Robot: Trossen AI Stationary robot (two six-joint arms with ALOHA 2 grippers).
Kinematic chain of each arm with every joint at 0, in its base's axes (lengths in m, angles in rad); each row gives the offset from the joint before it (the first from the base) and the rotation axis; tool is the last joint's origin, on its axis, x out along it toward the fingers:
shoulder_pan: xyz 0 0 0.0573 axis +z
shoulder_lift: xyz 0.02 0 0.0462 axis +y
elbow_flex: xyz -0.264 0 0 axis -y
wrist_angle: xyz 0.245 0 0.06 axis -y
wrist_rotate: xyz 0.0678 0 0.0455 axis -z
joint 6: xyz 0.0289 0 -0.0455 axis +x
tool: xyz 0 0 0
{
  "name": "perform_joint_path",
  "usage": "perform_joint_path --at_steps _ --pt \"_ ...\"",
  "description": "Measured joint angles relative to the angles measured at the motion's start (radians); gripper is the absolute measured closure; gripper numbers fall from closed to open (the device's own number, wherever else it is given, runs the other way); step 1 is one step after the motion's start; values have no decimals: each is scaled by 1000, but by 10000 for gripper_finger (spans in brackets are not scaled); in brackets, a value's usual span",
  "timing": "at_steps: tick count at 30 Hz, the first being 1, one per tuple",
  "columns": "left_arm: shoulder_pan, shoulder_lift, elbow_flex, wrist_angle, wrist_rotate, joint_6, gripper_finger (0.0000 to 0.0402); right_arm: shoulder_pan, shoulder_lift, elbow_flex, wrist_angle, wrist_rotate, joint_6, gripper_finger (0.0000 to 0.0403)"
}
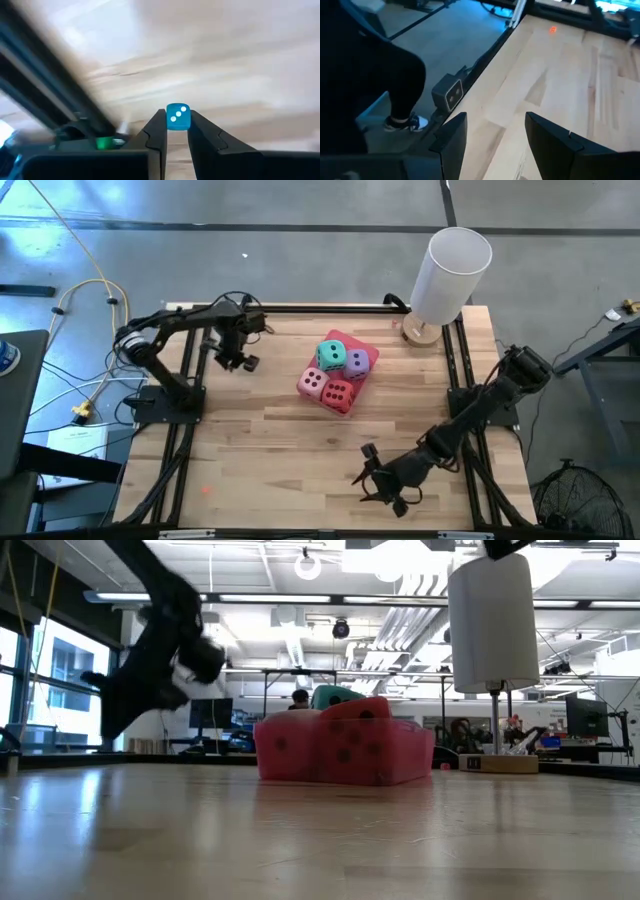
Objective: Pick & Place Dice
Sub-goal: Put the small light blue die into the red bin
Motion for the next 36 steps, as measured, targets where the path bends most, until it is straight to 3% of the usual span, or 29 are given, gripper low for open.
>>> perform_joint_path --at_steps 4,9,21,28,36 --pt "-124 -81 66 15 5 -56 354 59 0 0 23 80 25 211" --pt "-292 -150 113 161 -25 -90 354 103 0 0 70 151 58 211" --pt "-709 -169 115 600 -108 -90 354 136 0 0 119 161 134 211" --pt "-825 -162 115 792 -123 -90 354 136 0 0 161 184 179 211" --pt "-864 -160 114 960 -123 -83 355 143 0 0 163 179 277 211"
